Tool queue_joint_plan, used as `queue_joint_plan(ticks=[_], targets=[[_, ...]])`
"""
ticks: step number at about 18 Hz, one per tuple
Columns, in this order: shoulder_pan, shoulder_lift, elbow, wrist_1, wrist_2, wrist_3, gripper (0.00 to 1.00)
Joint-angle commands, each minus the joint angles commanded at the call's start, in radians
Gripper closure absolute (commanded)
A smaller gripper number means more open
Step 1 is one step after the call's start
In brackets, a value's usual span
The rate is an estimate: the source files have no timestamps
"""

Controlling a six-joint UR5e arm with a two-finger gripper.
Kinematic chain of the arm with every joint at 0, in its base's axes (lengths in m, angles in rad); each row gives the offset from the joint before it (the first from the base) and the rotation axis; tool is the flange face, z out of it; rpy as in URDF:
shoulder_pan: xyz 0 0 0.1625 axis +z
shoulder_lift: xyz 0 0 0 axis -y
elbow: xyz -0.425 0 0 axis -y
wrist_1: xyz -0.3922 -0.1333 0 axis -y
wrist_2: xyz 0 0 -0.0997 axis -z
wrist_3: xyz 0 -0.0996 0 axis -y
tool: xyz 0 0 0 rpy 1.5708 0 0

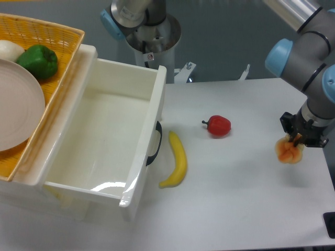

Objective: Place the round bread in the upper white drawer
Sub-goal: 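Lift the held round bread roll upward with the gripper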

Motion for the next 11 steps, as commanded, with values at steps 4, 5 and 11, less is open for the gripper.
queue_joint_plan(ticks=[4,5,11], targets=[[-0.002,0.002,0.0,0.0,0.0,0.0,1.0],[-0.002,0.002,0.002,0.002,0.0,0.0,1.0],[-0.012,0.038,0.025,-0.012,-0.025,-0.017,1.0]])
